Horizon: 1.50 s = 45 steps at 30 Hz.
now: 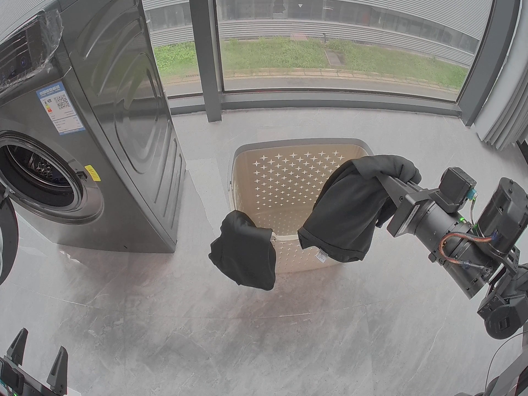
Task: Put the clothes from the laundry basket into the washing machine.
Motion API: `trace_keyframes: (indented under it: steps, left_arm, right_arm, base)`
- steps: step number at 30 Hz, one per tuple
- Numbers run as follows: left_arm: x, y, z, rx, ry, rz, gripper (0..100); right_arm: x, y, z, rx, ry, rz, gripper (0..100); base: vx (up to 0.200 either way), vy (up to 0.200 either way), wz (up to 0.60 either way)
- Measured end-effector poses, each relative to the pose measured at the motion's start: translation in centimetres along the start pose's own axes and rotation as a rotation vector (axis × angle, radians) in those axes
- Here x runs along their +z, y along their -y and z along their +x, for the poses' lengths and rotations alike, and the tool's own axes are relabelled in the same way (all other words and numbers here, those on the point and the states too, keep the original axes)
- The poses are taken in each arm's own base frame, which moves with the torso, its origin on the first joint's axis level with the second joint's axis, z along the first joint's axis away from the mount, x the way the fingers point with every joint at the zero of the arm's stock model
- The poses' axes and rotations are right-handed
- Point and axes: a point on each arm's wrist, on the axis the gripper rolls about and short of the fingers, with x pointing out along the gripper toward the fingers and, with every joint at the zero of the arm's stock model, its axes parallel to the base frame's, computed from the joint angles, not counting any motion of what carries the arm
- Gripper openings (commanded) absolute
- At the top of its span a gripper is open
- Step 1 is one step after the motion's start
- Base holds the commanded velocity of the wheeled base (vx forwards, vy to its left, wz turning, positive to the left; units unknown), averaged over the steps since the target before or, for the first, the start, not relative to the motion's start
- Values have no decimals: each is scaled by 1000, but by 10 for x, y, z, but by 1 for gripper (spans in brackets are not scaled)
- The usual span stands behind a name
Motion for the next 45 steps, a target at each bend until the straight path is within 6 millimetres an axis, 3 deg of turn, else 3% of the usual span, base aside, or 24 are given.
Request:
trace_keyframes:
  steps: [10, 45]
  left_arm:
    - [0, 0, 0, 1, 0, -2, 100]
    - [0, 0, 0, 1, -2, -4, 100]
  right_arm:
    - [1, -1, 3, -110, 19, 11, 0]
    - [-3, -3, 7, -100, 15, 15, 0]
  base:
    - [0, 100, 0]
    - [0, 200, 0]
